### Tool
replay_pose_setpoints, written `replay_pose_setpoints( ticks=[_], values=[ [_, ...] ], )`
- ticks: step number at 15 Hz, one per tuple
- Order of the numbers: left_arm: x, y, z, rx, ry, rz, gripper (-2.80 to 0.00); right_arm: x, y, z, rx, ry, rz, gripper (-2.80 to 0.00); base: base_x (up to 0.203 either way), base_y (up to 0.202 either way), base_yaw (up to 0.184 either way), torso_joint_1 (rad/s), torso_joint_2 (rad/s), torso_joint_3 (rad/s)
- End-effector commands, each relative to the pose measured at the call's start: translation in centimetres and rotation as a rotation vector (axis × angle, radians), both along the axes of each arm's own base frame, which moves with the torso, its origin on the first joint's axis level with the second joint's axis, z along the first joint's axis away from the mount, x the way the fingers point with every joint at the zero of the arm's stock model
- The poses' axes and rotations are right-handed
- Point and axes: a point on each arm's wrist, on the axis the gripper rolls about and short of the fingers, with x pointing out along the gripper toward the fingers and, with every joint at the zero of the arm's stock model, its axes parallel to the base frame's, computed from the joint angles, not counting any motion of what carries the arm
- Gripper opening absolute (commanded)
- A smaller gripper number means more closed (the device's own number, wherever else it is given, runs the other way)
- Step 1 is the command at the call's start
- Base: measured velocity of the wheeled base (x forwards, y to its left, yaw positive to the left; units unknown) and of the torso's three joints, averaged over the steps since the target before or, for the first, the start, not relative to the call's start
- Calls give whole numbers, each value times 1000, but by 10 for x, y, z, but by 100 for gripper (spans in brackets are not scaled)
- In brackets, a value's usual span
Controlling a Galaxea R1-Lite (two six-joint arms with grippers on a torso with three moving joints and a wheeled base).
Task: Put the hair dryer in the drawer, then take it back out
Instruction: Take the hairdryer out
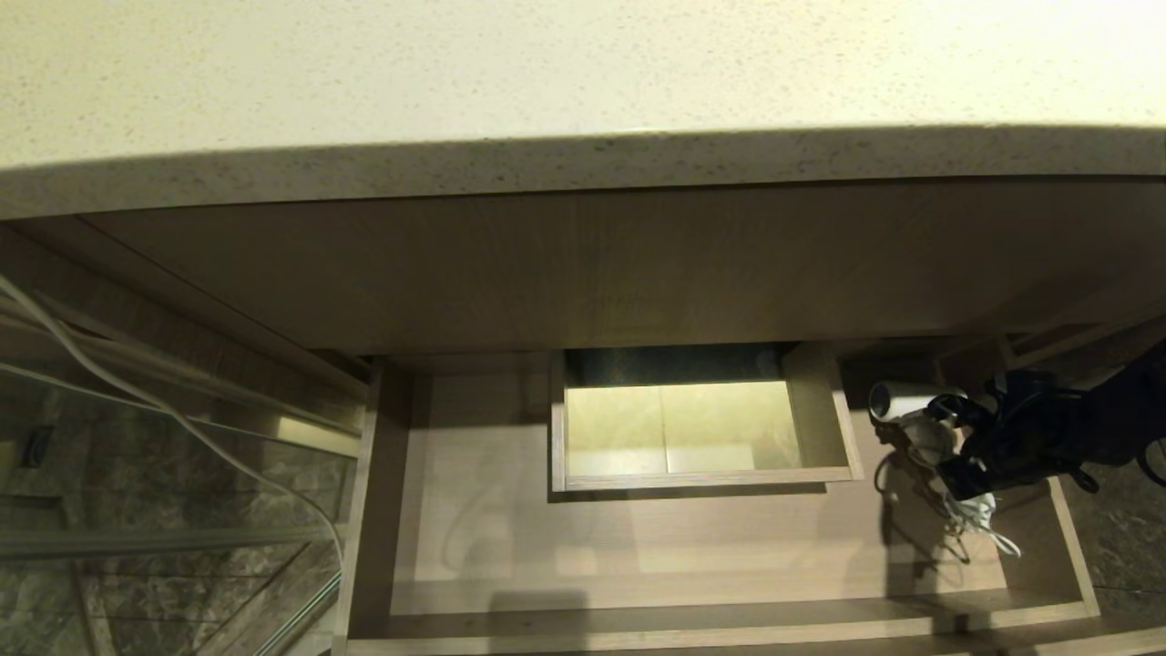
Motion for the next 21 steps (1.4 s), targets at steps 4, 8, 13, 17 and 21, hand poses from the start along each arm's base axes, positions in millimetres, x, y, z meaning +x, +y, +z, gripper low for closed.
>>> replay_pose_setpoints(
  ticks=[4, 8, 13, 17, 21],
  values=[
    [4, 0, -11, 0, 39, 0, -280, -10, 5, 21, -6, -6, 28, -280, 0, 0, 0, 0, 0, 0],
    [4, 0, -11, 0, 39, 0, -280, -13, 7, 32, -14, -20, 31, -280, 0, 0, 0, 0, 0, 0],
    [4, 0, -11, 0, 39, 0, -280, -20, 9, 45, -19, -35, 30, -280, 0, 0, 0, 0, 0, 0],
    [4, 0, -11, 0, 39, 0, -280, -24, 8, 54, -28, -46, 23, -280, 0, 0, 0, 0, 0, 0],
    [4, 0, -11, 0, 39, 0, -280, -32, 7, 63, -42, -53, 33, -280, 0, 0, 0, 0, 0, 0]
  ],
)
